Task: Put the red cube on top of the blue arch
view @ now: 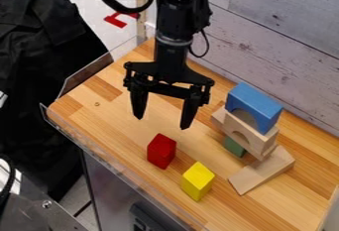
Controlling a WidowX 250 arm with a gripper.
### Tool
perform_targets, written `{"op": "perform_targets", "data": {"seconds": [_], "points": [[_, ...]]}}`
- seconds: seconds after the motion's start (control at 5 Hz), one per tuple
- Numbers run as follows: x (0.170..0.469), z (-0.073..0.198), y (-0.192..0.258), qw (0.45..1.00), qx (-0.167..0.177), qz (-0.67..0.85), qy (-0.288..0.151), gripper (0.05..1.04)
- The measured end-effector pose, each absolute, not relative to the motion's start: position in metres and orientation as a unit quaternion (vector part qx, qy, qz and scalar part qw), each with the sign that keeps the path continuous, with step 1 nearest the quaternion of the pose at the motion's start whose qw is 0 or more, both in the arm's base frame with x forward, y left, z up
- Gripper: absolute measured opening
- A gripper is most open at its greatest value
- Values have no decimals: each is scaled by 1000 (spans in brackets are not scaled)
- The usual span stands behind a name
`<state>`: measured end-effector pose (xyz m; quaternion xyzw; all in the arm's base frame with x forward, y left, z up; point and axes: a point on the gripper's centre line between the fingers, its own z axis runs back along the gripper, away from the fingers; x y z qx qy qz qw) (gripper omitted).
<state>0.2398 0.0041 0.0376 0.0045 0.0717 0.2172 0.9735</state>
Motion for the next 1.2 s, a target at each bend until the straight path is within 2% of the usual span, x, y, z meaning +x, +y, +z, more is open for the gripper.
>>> {"op": "perform_targets", "data": {"seconds": [0.6, 0.8, 1.0, 1.2], "points": [[229, 22, 4, 977, -7, 176, 120, 999], [228, 21, 6, 979, -12, 161, 122, 999], [226, 21, 5, 986, -23, 104, 131, 999], [222, 17, 7, 988, -18, 58, 144, 999]]}}
